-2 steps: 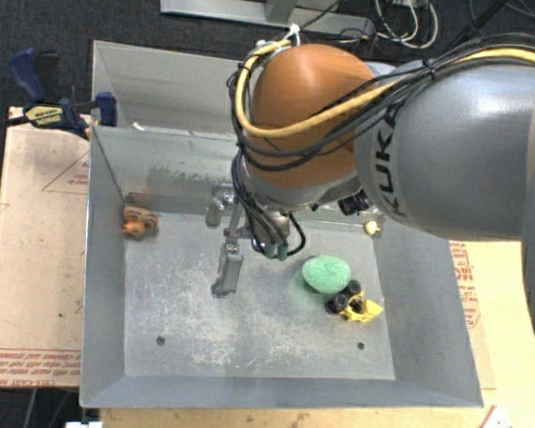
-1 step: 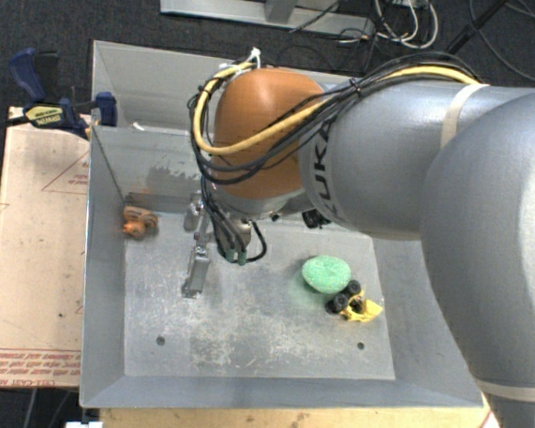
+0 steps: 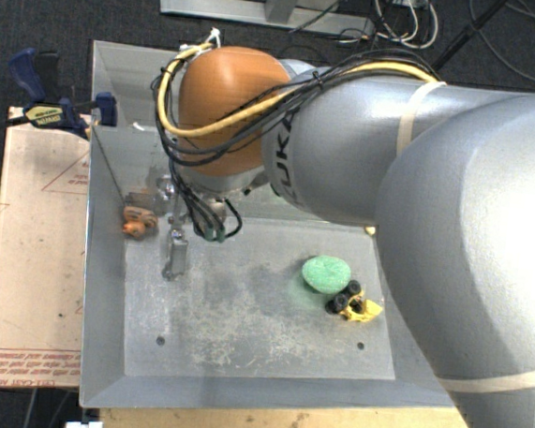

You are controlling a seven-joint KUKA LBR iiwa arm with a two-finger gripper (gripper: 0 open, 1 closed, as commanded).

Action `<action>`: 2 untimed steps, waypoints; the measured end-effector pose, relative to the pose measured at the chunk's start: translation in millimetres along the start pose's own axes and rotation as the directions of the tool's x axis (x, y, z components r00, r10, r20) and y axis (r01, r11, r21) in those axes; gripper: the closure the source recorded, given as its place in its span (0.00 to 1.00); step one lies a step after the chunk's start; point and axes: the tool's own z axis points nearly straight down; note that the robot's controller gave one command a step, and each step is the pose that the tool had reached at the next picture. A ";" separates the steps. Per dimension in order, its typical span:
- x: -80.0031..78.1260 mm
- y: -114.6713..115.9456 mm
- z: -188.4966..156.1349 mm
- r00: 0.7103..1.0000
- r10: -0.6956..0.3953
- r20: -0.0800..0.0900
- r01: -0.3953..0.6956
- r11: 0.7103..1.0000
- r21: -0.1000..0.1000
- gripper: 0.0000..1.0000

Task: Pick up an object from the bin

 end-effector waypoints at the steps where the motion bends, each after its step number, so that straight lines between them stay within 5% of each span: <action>1: -6.4 9.8 14.0 0.991 0.137 0.001 -0.137 0.991 -0.002 0.00; 2: -28.8 18.6 81.7 0.999 0.052 0.007 -0.052 0.999 -0.001 0.00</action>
Offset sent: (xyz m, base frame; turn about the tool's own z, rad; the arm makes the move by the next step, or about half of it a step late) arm 0.0248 0.0214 -0.0810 0.0511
